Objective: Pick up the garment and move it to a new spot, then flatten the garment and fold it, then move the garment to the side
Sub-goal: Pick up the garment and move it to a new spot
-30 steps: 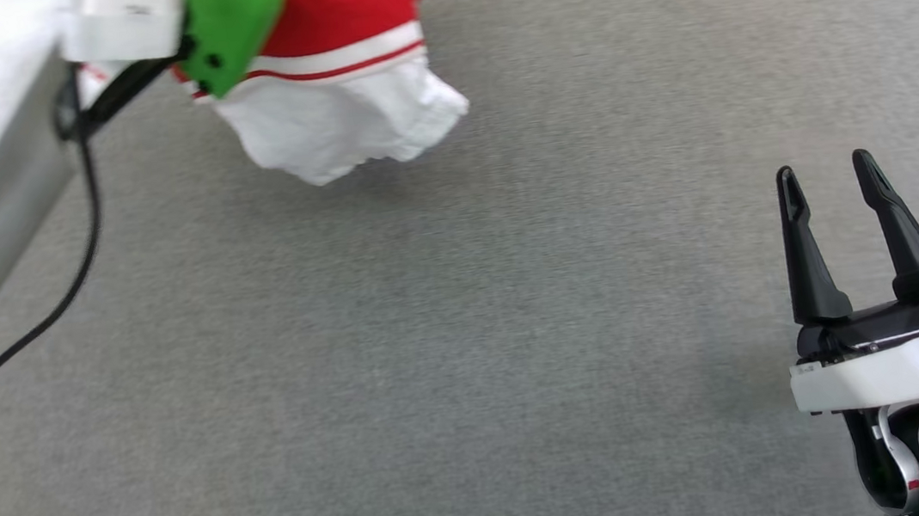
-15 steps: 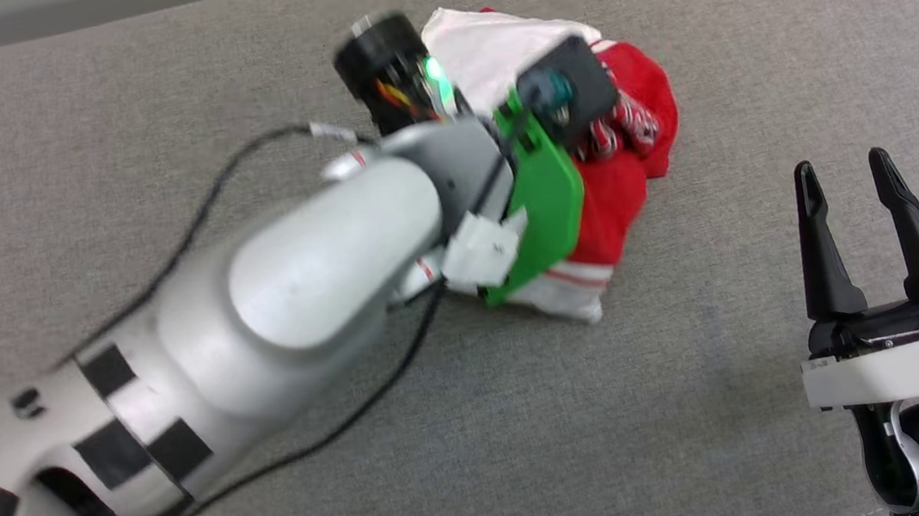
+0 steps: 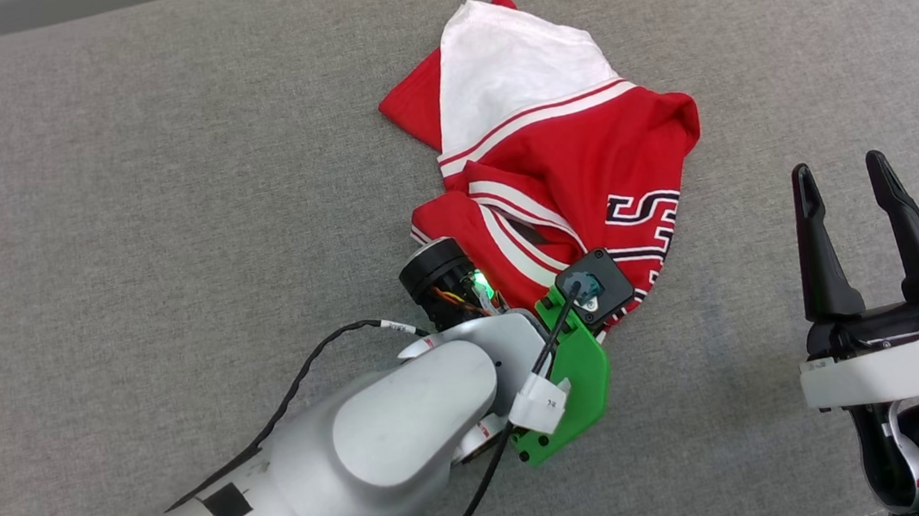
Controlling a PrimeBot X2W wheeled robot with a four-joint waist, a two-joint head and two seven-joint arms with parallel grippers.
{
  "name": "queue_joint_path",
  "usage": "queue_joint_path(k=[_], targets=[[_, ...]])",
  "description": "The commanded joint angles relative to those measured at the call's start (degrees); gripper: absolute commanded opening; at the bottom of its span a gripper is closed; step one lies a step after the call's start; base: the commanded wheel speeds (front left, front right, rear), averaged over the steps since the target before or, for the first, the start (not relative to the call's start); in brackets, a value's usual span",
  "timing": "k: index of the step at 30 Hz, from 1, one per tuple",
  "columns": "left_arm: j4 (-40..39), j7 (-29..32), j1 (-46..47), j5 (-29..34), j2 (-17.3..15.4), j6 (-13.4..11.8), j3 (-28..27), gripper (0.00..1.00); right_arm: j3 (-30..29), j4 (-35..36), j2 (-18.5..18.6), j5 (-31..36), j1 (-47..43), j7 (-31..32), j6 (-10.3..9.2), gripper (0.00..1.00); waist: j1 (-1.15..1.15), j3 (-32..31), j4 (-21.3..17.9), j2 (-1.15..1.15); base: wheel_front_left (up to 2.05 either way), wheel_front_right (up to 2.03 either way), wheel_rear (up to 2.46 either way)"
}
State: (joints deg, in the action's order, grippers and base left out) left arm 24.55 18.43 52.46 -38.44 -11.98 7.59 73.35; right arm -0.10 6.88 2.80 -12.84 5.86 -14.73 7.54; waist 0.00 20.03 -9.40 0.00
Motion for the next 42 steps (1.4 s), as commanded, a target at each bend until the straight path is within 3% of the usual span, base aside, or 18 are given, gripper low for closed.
queue_joint_path(k=[1,2,10,13,18,23,30,36,42], targets=[[0.69,-1.15,-1.07,0.25,0.60,-0.10,0.00,0.52,-0.12,-0.35,0.08,-0.30,-0.16,-0.27,-0.05,1.00,0.00,-0.46,0.39,0.00,0.00,0.00,0.00],[1.02,-2.61,-0.81,0.37,0.89,-0.10,0.00,1.00,-0.19,-0.47,0.08,-0.20,-0.37,-0.27,-0.05,1.00,0.00,-0.76,0.60,0.00,0.00,0.00,0.00],[4.70,-19.87,1.24,1.13,4.62,-0.70,-1.74,1.00,-1.05,-1.63,0.08,0.80,-2.93,-0.27,-0.05,1.00,0.00,-6.24,3.54,0.00,0.00,0.00,0.00],[4.29,-24.57,0.82,2.11,5.23,-2.60,-2.81,1.00,-1.05,-1.71,0.08,1.15,-3.96,-0.27,-0.05,1.00,0.00,-8.11,4.79,0.00,0.00,0.00,0.00],[3.18,-31.33,-0.85,2.58,4.75,-8.17,-7.02,1.00,-1.09,-1.87,0.08,1.79,-5.50,-0.27,-0.05,1.00,0.00,-10.36,6.91,0.00,0.00,0.00,0.00],[1.04,-33.25,-3.44,3.64,2.23,-13.03,-12.35,1.00,-1.16,-1.81,0.08,2.20,-6.58,-0.27,-0.05,1.00,0.00,-11.21,8.45,0.00,0.00,0.00,0.00],[-7.98,-33.41,-11.65,8.77,-2.51,-18.87,-25.73,1.00,-1.52,-1.77,0.08,2.96,-7.37,-0.27,-0.05,1.00,0.00,-11.77,10.34,0.00,0.00,0.00,0.00],[-14.52,-33.42,-22.41,13.46,-4.66,-21.20,-37.37,1.00,-1.11,-1.71,0.08,4.21,-7.53,-0.27,-0.05,1.00,0.00,-12.27,11.42,0.00,0.00,0.00,0.00],[-18.06,-33.42,-32.65,17.76,-4.37,-21.13,-46.87,1.00,-1.07,-1.50,0.08,4.74,-7.96,-0.27,-0.05,1.00,0.00,-12.72,12.75,0.00,0.00,0.00,0.00]])
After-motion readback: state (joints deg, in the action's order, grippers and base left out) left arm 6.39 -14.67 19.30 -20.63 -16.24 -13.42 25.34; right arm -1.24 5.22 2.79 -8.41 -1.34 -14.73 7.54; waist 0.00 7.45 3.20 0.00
